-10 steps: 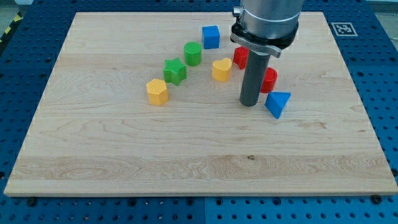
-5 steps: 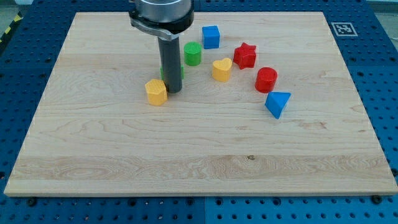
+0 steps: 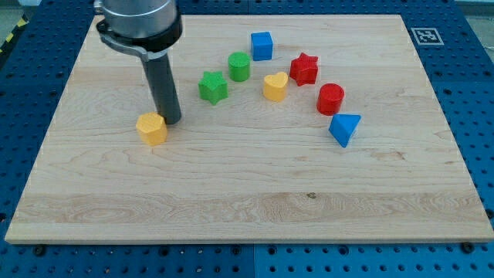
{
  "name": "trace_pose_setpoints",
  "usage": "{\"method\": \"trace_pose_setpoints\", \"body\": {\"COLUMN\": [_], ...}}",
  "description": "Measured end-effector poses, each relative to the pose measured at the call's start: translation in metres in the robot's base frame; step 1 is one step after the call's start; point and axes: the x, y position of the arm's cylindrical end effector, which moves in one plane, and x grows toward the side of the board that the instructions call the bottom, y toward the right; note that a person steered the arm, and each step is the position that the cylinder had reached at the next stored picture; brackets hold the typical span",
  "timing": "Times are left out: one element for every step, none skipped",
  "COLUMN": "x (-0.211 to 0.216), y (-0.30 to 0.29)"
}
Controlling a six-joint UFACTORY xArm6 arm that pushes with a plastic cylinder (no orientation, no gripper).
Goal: Push the yellow hexagon to the bottom left
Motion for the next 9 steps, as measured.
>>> {"method": "trace_pose_setpoints", "body": {"x": [0.003,0.019,0.036,0.037,0.037,0.042,0.054,0.071,0.087], "y": [-0.011,-0.011,-0.012,-0.015,-0.024,-0.034,-0.043,-0.055,-0.072]}}
